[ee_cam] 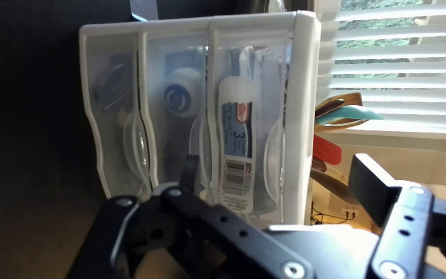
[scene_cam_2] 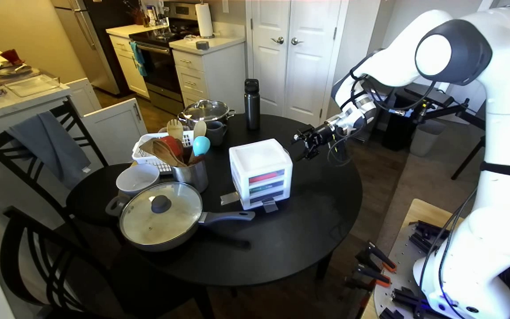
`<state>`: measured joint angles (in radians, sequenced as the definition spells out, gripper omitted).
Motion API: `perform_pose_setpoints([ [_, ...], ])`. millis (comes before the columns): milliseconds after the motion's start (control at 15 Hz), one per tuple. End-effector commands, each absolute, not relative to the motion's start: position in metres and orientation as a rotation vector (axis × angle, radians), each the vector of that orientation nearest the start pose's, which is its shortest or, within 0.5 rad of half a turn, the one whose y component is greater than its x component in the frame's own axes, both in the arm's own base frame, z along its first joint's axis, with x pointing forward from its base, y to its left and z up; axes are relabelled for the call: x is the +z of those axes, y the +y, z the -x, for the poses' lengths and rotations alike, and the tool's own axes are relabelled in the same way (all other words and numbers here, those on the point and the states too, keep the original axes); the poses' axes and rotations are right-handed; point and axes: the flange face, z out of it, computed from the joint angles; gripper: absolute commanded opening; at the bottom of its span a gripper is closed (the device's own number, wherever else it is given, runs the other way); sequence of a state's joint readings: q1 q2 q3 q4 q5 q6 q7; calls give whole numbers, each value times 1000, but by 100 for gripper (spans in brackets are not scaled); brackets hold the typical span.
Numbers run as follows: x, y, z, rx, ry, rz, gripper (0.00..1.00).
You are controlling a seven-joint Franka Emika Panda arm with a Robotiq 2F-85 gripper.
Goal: Open the first top drawer
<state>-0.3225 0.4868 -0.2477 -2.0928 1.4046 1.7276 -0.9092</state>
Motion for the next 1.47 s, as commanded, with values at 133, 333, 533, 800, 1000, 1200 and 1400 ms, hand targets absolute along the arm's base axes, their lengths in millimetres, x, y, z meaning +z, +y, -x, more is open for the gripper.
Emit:
perform_pose_setpoints([
  [133,185,-219,-498,-264,585,1752,53],
  [333,179,-214,-501,-244,586,1742,89],
  [533,175,-213,-505,-247,600,1733,51],
  [800,173,-214,-509,-261,613,1715,30],
  [1000,175,-211,-512,-266,609,1697,11],
  [1200,177,-203,-515,-262,592,1677,4],
  [1400,176,-200,-516,-255,586,1679,7],
])
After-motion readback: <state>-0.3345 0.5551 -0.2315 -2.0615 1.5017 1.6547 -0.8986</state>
